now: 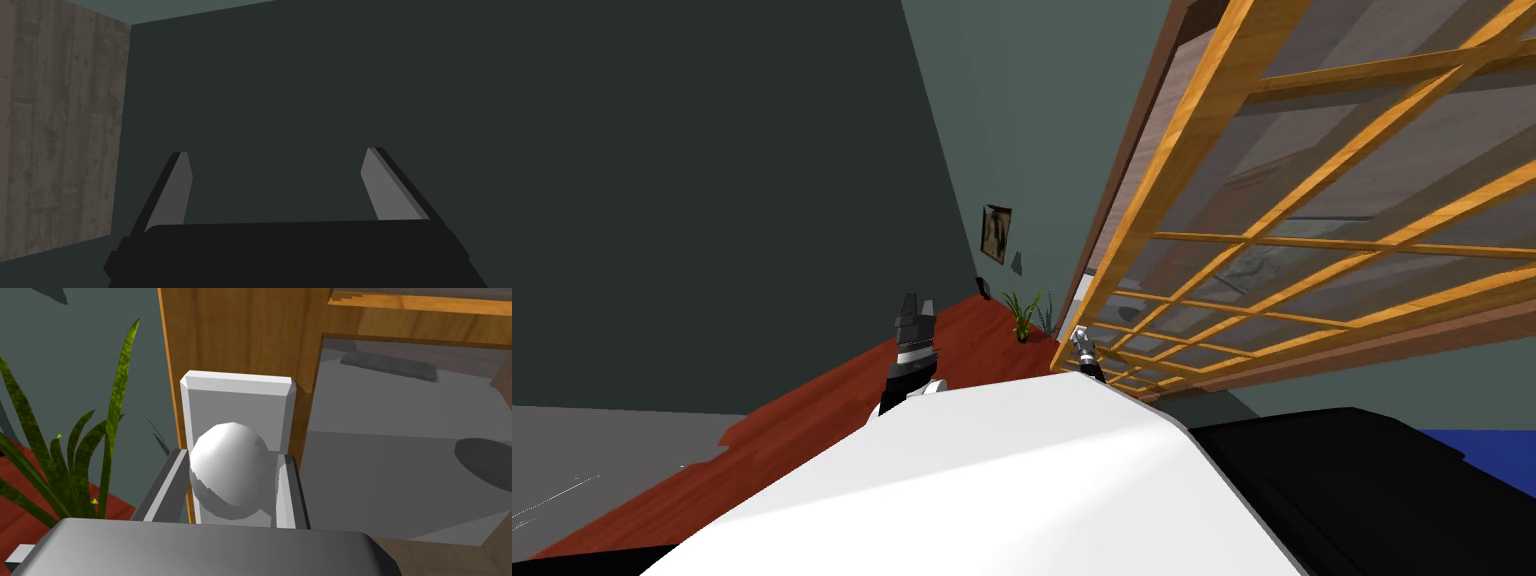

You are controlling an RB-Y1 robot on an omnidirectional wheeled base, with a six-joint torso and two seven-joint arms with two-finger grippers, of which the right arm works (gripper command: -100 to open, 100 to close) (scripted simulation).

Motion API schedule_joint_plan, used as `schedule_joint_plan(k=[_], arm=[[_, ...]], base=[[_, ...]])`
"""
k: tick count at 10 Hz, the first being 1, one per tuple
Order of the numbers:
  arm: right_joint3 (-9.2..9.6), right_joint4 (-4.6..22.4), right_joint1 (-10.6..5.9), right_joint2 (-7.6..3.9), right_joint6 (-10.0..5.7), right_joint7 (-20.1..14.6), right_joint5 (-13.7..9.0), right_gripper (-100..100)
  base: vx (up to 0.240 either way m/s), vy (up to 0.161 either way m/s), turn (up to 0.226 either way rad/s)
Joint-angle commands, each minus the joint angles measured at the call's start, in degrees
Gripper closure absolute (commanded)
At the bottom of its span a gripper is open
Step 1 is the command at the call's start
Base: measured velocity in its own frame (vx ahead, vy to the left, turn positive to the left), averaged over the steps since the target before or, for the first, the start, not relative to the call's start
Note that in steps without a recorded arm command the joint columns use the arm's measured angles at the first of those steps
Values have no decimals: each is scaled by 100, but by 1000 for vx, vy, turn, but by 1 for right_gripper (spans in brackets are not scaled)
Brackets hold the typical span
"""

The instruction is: Pull the door open

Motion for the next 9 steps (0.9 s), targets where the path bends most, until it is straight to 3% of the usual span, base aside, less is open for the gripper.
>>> schedule_joint_plan(k=[1,3,4,9], arm=[[129,4,15,-50,-58,-118,80,100],[275,-58,60,-121,-88,-230,170,100],[241,-30,38,-89,-62,-188,148,100],[681,-148,233,-374,-291,-567,356,100]], base=[[-222,-25,59],[-248,-31,72],[-103,-1,26],[-214,-20,84]])
